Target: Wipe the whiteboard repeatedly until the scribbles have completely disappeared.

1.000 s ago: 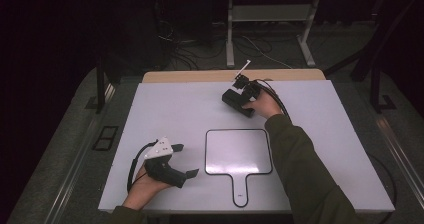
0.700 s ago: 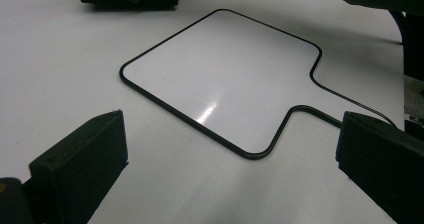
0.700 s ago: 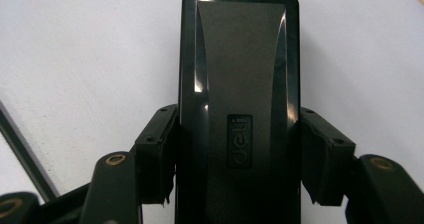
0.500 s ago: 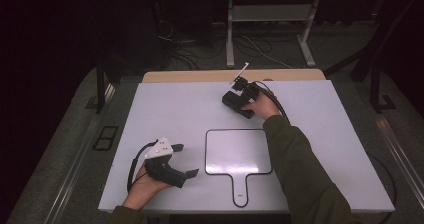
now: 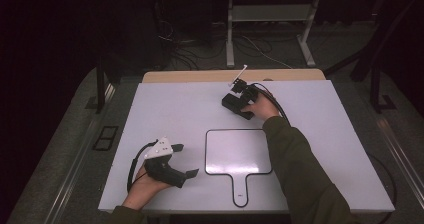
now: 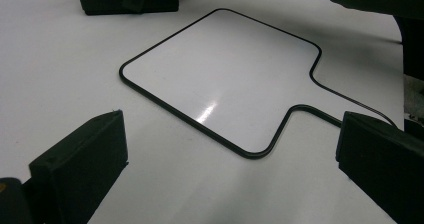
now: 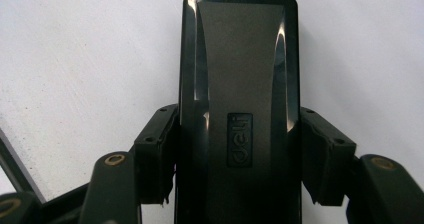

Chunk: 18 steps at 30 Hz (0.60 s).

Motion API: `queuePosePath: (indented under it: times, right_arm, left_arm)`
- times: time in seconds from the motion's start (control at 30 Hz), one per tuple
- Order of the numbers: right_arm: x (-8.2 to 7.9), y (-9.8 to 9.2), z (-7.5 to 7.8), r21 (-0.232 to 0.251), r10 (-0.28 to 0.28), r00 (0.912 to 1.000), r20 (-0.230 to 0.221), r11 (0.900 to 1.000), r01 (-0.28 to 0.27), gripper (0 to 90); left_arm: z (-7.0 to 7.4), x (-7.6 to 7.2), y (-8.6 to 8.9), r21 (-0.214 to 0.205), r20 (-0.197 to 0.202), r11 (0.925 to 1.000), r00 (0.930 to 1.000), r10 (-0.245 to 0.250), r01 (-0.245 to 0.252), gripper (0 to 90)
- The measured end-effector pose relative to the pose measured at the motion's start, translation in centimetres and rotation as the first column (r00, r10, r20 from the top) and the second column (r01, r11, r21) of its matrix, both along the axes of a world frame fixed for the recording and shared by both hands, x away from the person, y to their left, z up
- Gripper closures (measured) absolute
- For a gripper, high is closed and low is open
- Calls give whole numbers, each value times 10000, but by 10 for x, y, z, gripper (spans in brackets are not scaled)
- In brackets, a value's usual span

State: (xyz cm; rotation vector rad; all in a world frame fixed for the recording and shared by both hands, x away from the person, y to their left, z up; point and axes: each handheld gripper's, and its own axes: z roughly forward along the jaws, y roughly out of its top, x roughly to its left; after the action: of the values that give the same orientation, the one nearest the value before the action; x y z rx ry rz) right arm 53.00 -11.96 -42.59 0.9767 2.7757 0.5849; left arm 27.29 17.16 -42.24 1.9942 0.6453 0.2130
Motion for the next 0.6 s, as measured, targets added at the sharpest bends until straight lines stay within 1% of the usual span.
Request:
queuePosePath:
  times: [0.07,0.1,0.13,0.23,0.27,0.3,0.37,0.47,0.6]
  right_arm:
    - [0,-1,1,82,-49,10000,-25,10000,50,376]
    - [0,-1,2,130,-94,10000,-15,9999,94,373]
    - [-1,-2,3,312,-145,9999,-63,9994,147,365]
    - [-1,-5,8,451,-253,9995,177,9987,245,320]
    - [-2,-5,11,598,-327,9992,219,9977,314,305]
    - [-2,-6,13,595,-387,9986,356,9976,366,289]
    - [-4,-8,17,897,-503,9977,454,9949,461,259]
    - [-6,-10,23,1104,-596,9961,657,9925,521,196]
    - [-14,-15,32,1489,-690,9927,986,9874,539,167]
  left_arm:
    - [0,0,-1,-39,1,10000,10000,6,-6,0]
    - [0,0,-1,18,-2,10000,10000,-7,7,0]
    - [0,0,-1,22,-4,10000,10000,-12,12,0]
    - [0,0,-1,63,2,10000,10000,-28,28,0]
    - [0,0,-1,72,20,10000,10000,-41,41,0]
    - [0,0,-1,55,16,10000,10000,-45,44,0]
    - [0,-1,-2,59,32,10000,10000,-53,52,0]
    - [0,-1,-2,48,45,10000,10000,-50,50,0]
    - [-1,-1,-2,58,23,10000,10000,-58,58,0]
